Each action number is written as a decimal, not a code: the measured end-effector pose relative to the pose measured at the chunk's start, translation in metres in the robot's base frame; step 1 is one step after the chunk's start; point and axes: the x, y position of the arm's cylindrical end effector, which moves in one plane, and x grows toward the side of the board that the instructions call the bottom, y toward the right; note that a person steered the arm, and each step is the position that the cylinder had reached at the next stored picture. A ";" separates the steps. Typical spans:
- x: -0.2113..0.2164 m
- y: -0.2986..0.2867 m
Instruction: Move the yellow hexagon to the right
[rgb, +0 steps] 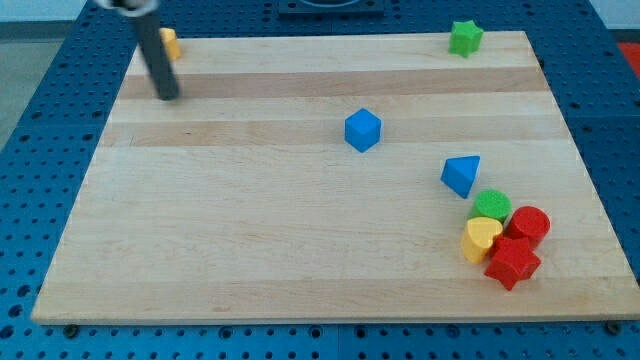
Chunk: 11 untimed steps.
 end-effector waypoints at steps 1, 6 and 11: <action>-0.020 -0.040; -0.103 0.001; -0.083 0.002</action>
